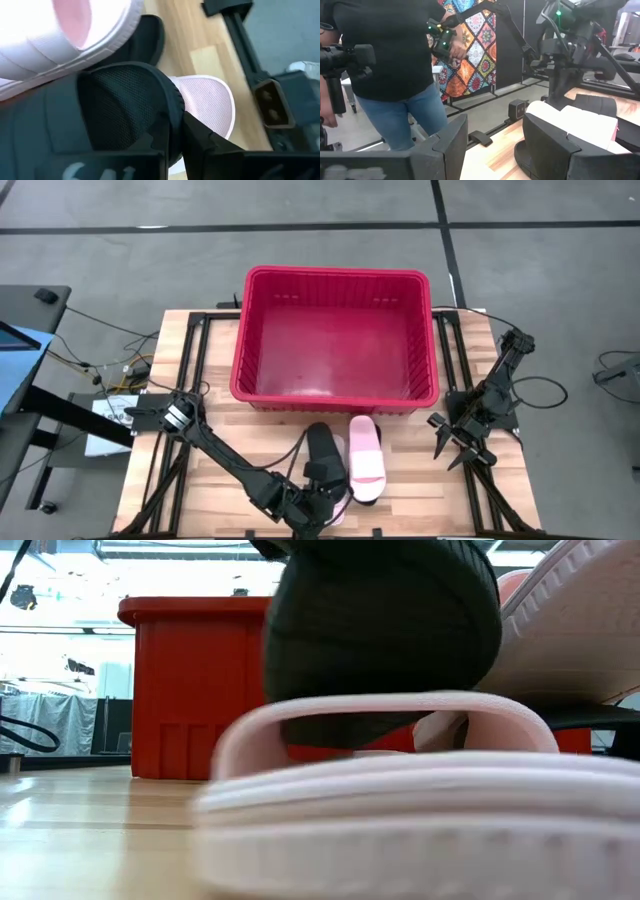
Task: Pick and place slides into bin
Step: Put the left black slide into the red container
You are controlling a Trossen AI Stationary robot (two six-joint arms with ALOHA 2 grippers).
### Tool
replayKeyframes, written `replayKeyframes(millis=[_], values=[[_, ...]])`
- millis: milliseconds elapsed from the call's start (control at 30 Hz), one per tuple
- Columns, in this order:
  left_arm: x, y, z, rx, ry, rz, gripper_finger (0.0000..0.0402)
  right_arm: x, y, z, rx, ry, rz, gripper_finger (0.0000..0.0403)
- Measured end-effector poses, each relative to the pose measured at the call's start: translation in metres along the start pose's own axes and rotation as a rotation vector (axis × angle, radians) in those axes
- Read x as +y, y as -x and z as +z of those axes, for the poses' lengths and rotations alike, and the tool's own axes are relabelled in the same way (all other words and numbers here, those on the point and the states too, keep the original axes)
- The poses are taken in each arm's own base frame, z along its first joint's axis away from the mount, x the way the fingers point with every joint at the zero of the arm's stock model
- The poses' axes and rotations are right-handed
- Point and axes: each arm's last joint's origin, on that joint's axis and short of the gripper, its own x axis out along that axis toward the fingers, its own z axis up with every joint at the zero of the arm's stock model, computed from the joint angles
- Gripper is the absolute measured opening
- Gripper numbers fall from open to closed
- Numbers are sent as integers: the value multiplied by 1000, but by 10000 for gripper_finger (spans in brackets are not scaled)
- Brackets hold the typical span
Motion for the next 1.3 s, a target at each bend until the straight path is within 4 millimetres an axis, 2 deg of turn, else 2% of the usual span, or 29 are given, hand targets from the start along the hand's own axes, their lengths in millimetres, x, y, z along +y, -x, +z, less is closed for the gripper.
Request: replayKeyframes(millis=[600,1067,1300], values=[[-6,68,23,94,-87,95,9,0,0,0,0,0,0,184],[-15,141,56,-81,-86,17,7,0,0,0,0,0,0,184],[-15,173,60,-172,-87,-20,7,0,0,0,0,0,0,184]])
